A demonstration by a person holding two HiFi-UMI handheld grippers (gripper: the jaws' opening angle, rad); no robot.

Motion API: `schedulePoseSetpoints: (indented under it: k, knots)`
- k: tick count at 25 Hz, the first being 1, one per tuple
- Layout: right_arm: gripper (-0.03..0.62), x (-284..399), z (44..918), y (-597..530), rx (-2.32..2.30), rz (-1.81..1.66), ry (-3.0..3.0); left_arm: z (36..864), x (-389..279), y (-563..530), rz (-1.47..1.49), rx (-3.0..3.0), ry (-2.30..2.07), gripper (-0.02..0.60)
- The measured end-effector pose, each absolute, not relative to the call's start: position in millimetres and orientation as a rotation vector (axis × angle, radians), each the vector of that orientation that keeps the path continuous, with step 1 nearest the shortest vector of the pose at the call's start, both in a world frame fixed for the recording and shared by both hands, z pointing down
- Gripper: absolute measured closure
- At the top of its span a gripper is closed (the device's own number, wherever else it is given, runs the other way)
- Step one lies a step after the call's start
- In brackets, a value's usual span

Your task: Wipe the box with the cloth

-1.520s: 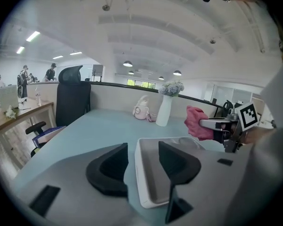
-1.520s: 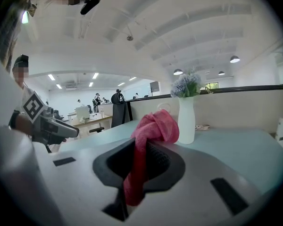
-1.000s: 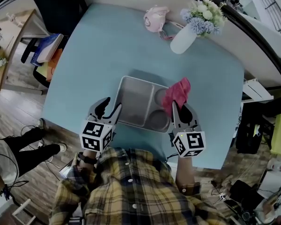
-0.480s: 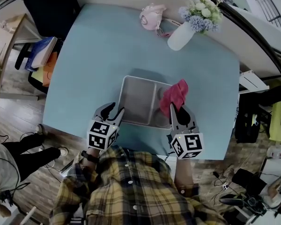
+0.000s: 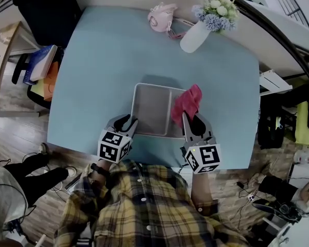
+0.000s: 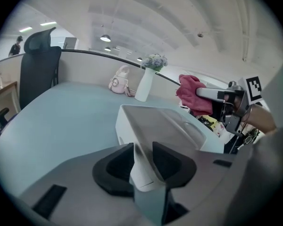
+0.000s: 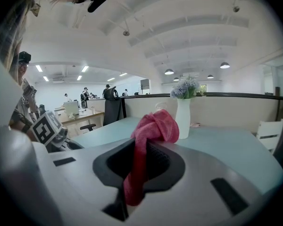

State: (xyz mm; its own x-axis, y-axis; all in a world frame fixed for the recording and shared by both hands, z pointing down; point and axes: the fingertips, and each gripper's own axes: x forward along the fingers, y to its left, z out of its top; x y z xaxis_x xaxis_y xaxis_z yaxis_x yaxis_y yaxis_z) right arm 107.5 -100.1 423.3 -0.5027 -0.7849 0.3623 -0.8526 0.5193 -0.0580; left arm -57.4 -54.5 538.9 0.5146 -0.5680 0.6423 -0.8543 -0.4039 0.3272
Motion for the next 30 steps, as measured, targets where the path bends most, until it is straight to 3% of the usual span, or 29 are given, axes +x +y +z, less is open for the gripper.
schedulePoseSetpoints:
  k: [10, 30]
  knots:
    - [0.548, 84.3, 426.2, -108.8, 1.285, 0.308, -2.505, 542.3, -50.4, -53.2, 0.542, 2.126, -1.125, 0.476]
    - [0.548, -51.2, 494.9, -144.8, 0.720, 0.235, -2.510, 542.0, -58.5, -54.4, 0.468, 2.089, -1.117, 0.474]
